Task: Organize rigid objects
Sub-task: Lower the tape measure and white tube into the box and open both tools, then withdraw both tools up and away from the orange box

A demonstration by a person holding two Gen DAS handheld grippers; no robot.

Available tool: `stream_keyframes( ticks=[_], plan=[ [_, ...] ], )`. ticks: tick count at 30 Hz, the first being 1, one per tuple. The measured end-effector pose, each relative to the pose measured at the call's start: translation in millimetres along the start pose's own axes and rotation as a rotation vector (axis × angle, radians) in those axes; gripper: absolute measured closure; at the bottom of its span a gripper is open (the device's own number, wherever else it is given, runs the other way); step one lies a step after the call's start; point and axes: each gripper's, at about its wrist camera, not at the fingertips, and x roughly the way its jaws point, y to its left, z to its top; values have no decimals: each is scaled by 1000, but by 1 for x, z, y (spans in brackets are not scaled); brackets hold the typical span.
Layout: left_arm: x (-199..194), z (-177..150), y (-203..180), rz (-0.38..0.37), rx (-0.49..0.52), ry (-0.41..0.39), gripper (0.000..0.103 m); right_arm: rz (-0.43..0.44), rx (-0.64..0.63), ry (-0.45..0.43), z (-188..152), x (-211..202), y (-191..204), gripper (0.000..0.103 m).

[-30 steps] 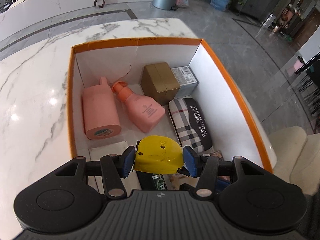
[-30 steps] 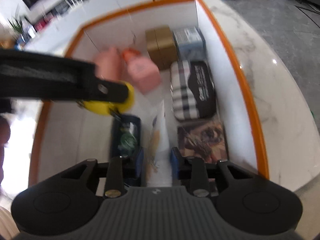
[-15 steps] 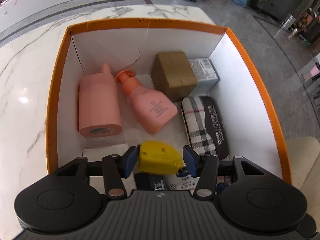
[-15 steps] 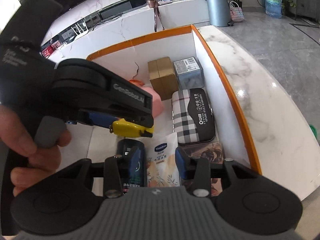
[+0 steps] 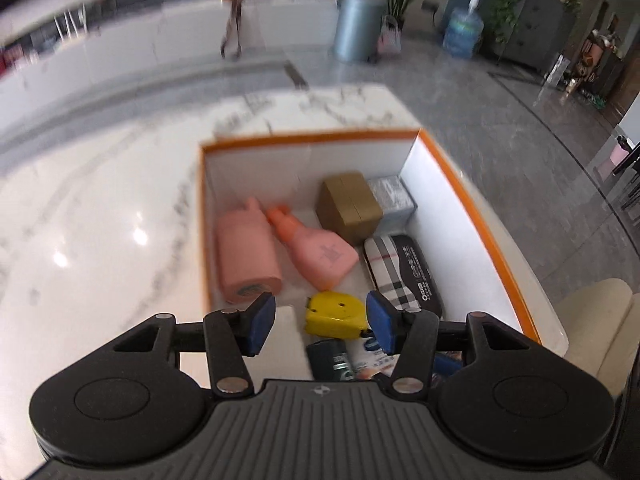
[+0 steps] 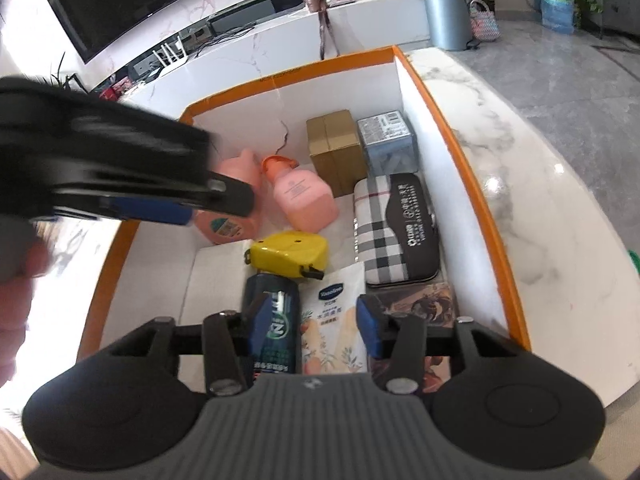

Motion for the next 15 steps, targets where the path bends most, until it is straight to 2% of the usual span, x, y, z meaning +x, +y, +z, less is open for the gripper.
stream_keyframes(
  ticks=[3,5,7,8,11,15],
  plan=[
    [-34,-18,-2,42,35,-111,41,8,24,-38,2,-15,1,44],
    [-54,-30,-2,71,60,-167,39,5,16,-59,-9,-36,11,41],
    [-73,-44,-1,71,65,-220,34,-20,-18,-69,-12,-51,17,41],
    [-81,-49,0,73,61,-241,33,-30,-36,-77,-13,-60,20,41],
    [-105,-66,1,113,32,-311,32,-37,-68,-139,-18,-89,32,30],
    [-133,-84,-2,178,-29,-392,28,-63,-136,-215,-26,-124,47,30]
  ],
)
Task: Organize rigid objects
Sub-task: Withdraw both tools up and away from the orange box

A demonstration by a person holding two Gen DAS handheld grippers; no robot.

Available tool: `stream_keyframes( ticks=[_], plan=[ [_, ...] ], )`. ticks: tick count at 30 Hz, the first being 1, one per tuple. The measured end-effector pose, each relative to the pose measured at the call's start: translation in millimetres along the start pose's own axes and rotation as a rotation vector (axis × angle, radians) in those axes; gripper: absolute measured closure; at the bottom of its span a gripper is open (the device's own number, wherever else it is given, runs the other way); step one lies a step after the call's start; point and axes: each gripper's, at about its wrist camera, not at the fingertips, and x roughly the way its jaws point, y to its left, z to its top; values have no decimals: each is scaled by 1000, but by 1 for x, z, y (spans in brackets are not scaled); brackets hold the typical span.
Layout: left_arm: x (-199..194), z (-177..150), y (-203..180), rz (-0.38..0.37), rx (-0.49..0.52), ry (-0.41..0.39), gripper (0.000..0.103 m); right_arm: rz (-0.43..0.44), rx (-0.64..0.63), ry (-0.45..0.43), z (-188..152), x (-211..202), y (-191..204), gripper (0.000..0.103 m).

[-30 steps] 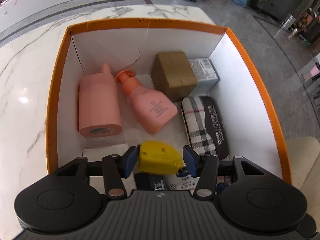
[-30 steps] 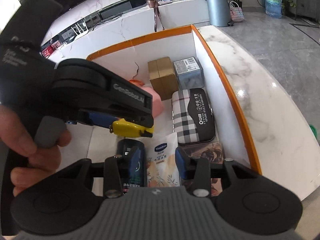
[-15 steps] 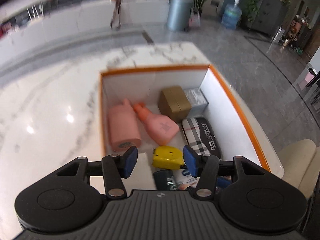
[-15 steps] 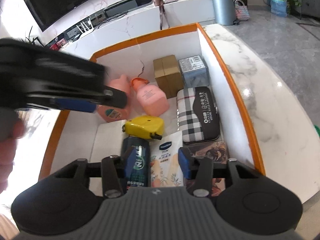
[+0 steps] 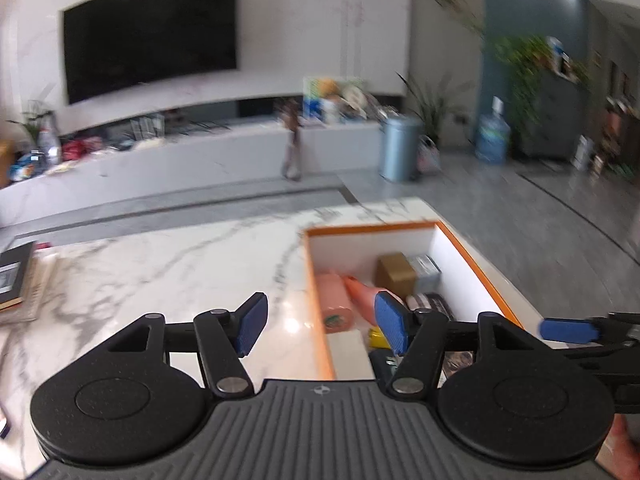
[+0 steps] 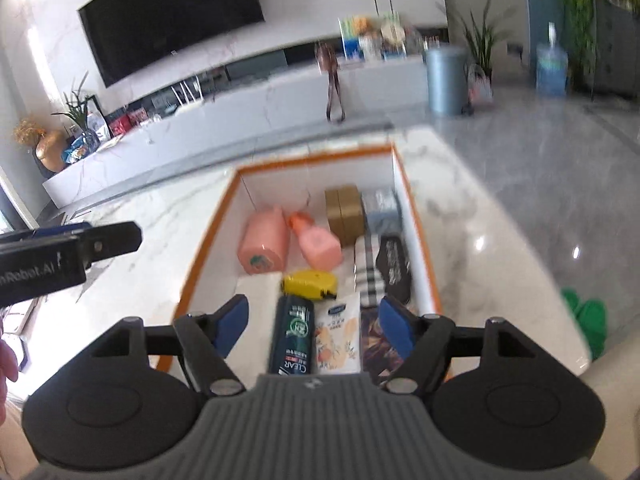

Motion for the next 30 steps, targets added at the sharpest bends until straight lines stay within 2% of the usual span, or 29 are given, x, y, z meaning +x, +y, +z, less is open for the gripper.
stream_keyframes(
  ticks=[4,10,19,30],
  plan=[
    [-26,-4,-4,30,-1,-77,18,-19,-31,-39,-3,-32,9,25],
    [-44,-14,-8,60,-25,-71,7,-42,-60,-58,-16,-72,20,18],
    [-64,-37,9,40,-72,-2,7,-79,-86,-62,-36,-100,35,8],
    [-89,-58,18,47,-78,-16,7,-100,-123,-87,-54,-126,56,5]
  ],
)
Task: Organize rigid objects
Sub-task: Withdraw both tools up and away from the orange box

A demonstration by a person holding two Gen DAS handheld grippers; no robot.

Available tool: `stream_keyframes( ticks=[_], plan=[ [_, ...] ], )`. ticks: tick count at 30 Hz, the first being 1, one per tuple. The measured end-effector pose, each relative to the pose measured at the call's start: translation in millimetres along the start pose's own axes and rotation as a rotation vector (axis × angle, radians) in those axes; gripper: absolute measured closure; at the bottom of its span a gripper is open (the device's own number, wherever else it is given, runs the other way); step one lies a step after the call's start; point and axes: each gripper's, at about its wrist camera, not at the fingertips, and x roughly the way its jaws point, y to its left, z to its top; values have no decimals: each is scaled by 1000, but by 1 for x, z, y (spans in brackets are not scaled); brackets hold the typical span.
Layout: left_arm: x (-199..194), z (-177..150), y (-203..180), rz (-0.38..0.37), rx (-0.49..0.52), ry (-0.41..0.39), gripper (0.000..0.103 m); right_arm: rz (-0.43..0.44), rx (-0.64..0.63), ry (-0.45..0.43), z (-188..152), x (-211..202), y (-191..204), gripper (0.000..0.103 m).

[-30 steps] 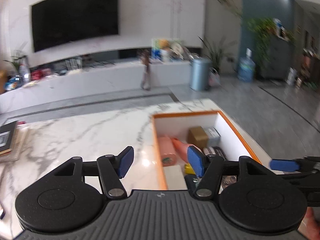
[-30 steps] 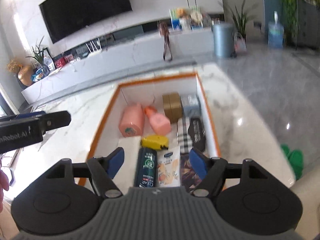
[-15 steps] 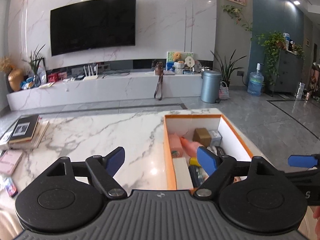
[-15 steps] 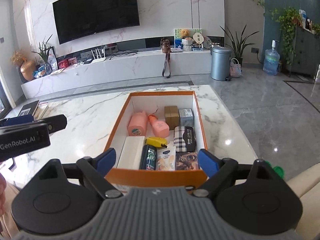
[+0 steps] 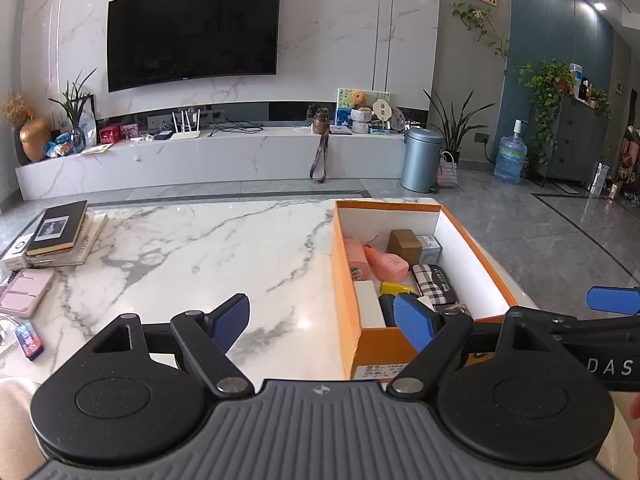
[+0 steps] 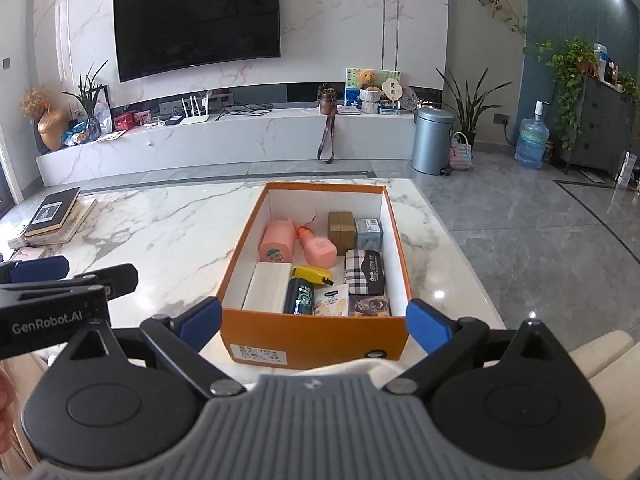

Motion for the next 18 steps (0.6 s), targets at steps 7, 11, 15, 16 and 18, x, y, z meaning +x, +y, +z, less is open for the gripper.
stream_keyframes(
  ticks=[7,11,15,16,18],
  plan=[
    [-9,-2,4,4,1,-10,7,-1,-4,-5,-2,-9,7,5],
    [-10,-3,5,9,-2,-4,7,1,-7,-7,-2,-10,8,5],
    [-10,-4,6,7,-1,-1,7,2,-6,1,-4,-8,8,5],
    [-10,-4,6,7,0,-1,7,3,-5,3,-4,-7,7,5],
    [-10,-4,6,8,-2,2,7,3,-5,6,-4,-6,7,5]
  ],
)
